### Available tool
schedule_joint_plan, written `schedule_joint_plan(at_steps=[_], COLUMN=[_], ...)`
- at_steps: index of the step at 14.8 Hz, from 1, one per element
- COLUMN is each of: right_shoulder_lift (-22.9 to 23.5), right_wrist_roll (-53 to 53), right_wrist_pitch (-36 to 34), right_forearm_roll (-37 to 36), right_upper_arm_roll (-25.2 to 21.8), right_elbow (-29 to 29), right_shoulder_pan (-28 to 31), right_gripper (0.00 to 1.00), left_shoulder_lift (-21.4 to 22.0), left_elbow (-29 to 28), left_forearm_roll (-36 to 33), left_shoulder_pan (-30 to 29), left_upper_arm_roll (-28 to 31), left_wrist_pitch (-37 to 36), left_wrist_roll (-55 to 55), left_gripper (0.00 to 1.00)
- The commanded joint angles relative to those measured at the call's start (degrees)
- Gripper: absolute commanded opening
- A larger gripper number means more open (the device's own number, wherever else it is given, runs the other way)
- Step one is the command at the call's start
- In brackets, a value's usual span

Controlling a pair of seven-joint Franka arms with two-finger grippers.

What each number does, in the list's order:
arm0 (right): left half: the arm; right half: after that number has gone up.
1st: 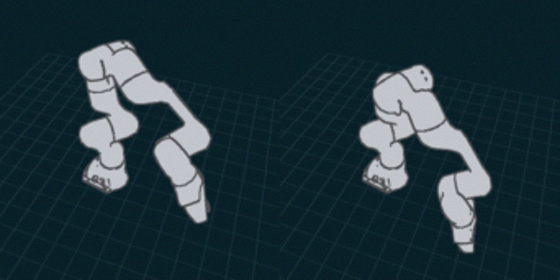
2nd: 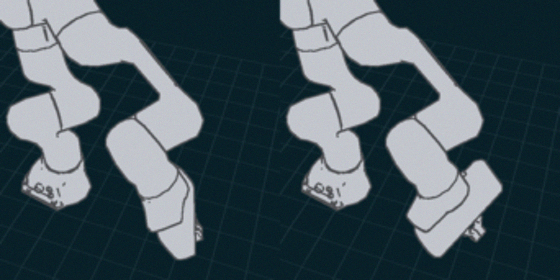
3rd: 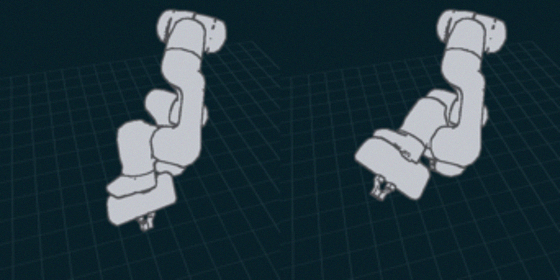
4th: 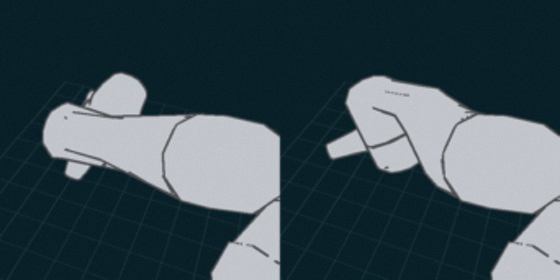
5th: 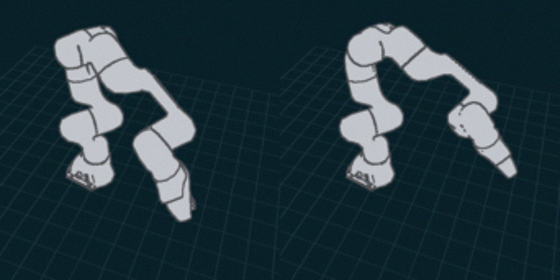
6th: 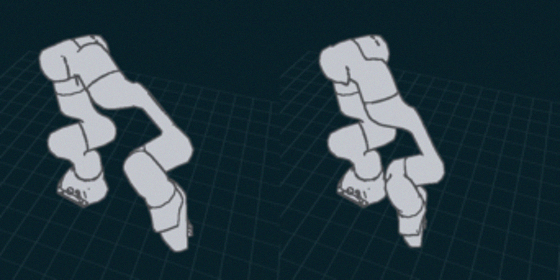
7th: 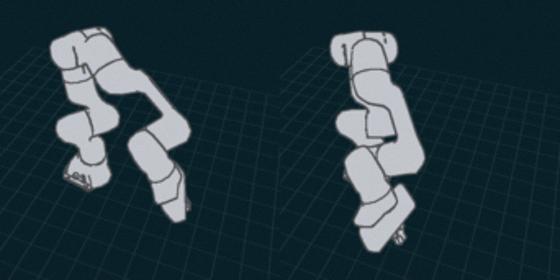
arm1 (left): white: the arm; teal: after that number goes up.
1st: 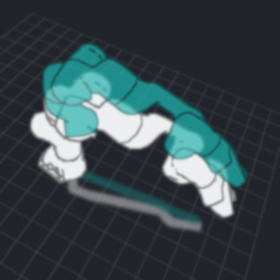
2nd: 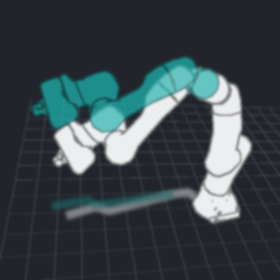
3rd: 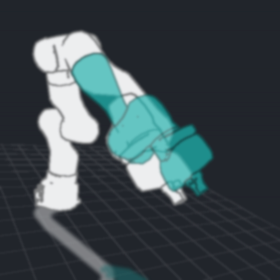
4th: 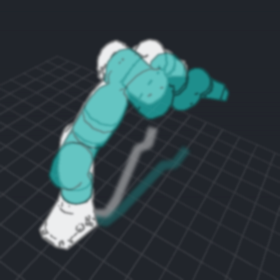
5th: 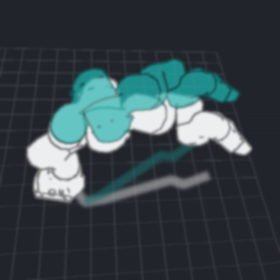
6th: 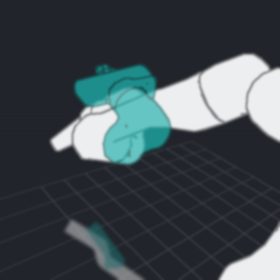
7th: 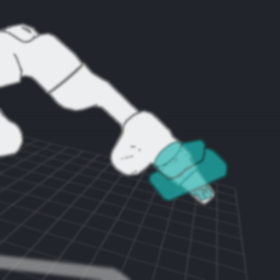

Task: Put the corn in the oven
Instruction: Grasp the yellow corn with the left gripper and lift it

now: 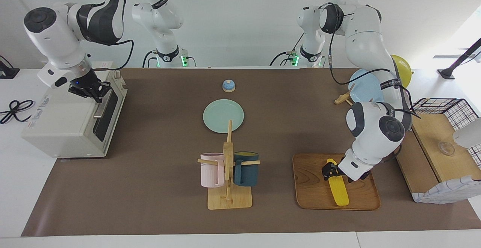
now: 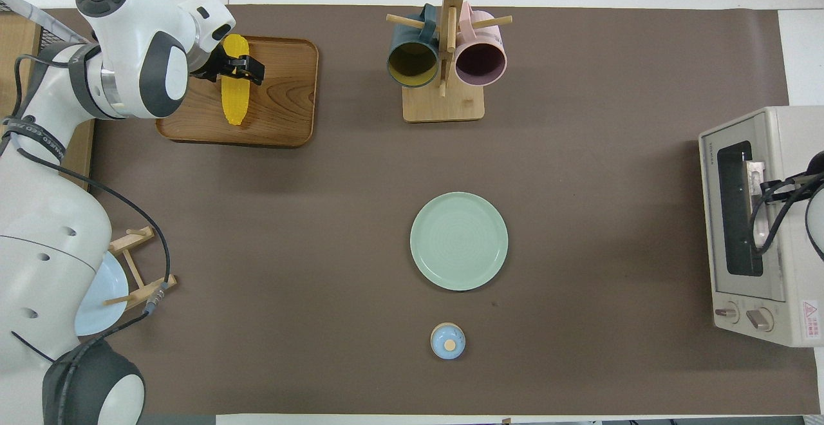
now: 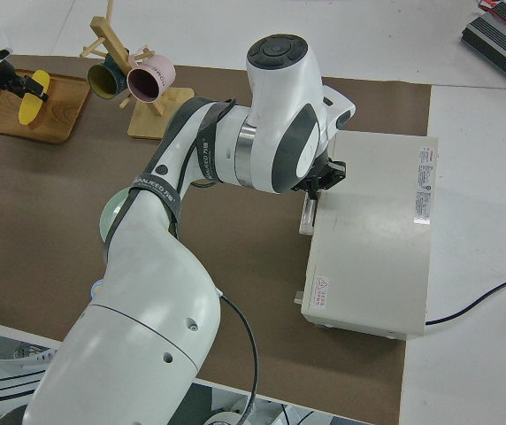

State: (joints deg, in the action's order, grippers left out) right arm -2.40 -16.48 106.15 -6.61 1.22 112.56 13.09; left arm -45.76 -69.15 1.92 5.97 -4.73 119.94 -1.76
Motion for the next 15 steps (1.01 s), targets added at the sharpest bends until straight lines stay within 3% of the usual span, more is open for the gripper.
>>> schedule_joint_plan(at_steps=[1,9,10,14,15], right_shoulder_lift=[-1.2,-1.0,-1.0,-0.8,-0.8], right_wrist_roll=[-0.7,-0.5,-0.5,0.9,1.8], right_wrist_pitch=[1.2,2.3,2.9,3.4,3.5], right_forearm_roll=[-0.4,-0.4,-0.4,-0.2,-0.2], right_upper_arm_roll=[0.4,0.5,0.5,0.5,0.5], right_elbow=[2.2,3.9,3.9,4.7,4.7], right_shoulder_pan=[0.4,1.0,0.8,-0.4,-1.0], right_gripper=[0.0,0.0,0.0,0.0,0.0], left_shoulder_lift=[-1.5,-1.5,-1.5,-1.4,-1.4], left_elbow=[2.2,0.7,0.7,0.9,0.9], left_forearm_roll=[0.5,-0.5,-0.4,-0.1,0.0], left_shoulder_pan=[0.3,0.0,-0.1,0.2,0.3], left_upper_arm_roll=[0.4,0.4,0.4,0.4,0.4], left_wrist_pitch=[0.9,3.5,3.3,2.8,2.8], left_wrist_roll=[-0.9,-1.4,-1.4,-1.2,-1.2], left_gripper=[1.0,0.99,0.88,0.13,0.0])
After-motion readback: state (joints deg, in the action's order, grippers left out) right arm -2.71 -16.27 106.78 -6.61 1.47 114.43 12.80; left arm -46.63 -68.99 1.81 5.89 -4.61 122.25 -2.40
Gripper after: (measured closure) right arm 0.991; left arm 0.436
